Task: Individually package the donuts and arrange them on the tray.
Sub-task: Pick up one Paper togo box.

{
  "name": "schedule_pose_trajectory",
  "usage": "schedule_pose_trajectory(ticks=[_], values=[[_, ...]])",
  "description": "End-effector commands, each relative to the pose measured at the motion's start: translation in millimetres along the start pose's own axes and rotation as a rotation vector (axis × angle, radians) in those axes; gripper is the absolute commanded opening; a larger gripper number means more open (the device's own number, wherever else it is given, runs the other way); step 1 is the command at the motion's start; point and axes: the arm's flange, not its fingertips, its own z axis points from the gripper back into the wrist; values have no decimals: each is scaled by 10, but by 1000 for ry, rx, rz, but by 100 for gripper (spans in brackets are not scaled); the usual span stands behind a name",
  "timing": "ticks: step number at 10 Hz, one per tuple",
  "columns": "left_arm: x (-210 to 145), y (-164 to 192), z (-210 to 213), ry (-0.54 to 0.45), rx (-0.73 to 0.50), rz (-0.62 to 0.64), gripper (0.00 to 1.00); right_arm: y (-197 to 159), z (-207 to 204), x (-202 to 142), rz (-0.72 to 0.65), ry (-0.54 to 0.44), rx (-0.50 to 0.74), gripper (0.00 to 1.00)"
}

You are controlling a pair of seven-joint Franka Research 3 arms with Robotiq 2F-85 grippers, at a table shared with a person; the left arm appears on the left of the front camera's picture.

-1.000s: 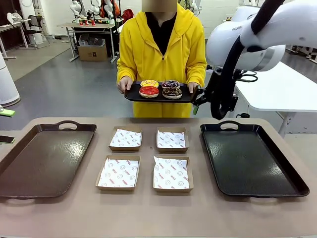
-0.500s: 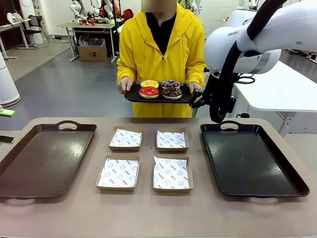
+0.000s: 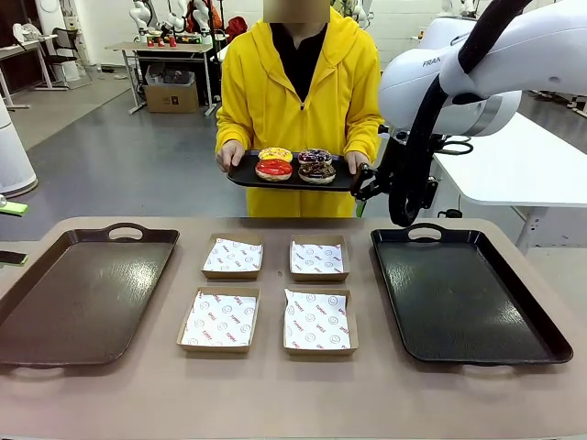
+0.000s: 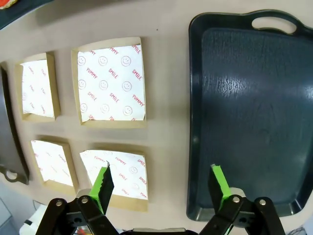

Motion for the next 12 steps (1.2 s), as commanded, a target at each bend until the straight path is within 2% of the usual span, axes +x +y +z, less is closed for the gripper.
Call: schedule_pose_trajectory(ticks=[1,2,4,7,9,12], values=[[-7,4,1,-9,-6,-6,100,0,0,0,0,0,0,100],[-7,4,1,-9,-6,-6,100,117,-102,155,-9,38,-18,100],[-7,4,1,-9,-6,-6,100,405,-310,463,-46,46,-93,100],[-7,4,1,-9,-6,-6,100,747,-687,847,-37,-25,-178,100],[-7,4,1,-9,-6,-6,100,804,-957,936,17,-21,-148,100],[-7,4,1,-9,-6,-6,100,779,-1166,916,21,2,-135,100]])
